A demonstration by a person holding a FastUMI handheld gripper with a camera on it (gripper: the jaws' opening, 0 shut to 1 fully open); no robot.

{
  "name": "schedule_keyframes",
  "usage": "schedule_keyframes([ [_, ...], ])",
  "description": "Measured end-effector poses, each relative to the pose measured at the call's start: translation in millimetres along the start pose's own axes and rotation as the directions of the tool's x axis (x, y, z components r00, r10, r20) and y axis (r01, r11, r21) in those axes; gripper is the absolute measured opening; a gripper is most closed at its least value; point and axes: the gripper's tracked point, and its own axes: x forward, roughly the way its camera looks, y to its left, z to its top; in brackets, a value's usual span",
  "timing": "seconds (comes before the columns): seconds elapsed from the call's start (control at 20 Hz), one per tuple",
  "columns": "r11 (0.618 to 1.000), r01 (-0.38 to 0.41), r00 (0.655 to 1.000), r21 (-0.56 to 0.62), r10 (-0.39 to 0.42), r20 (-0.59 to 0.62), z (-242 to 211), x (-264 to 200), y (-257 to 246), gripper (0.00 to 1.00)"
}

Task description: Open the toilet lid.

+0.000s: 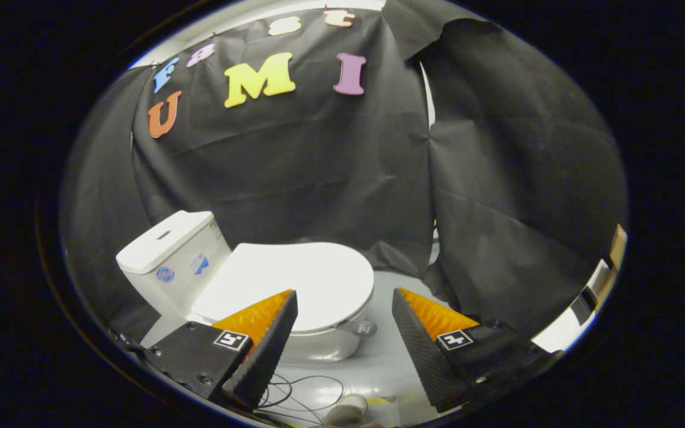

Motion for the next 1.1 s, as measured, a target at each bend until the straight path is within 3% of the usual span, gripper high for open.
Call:
schedule_keyframes([
  [0.2,0.996,-0.035,0.98,0.084,0.051,-0.193,-26,39,-13,1.0],
  [0.55,0.967,-0.05,0.888,0.251,0.158,-0.432,-70,94,-29,0.97],
  [0.75,0.948,-0.021,0.846,0.318,0.186,-0.5,-89,110,-35,0.96],
  [1.1,0.879,0.044,0.826,0.475,0.236,-0.513,-104,133,-51,0.91],
])
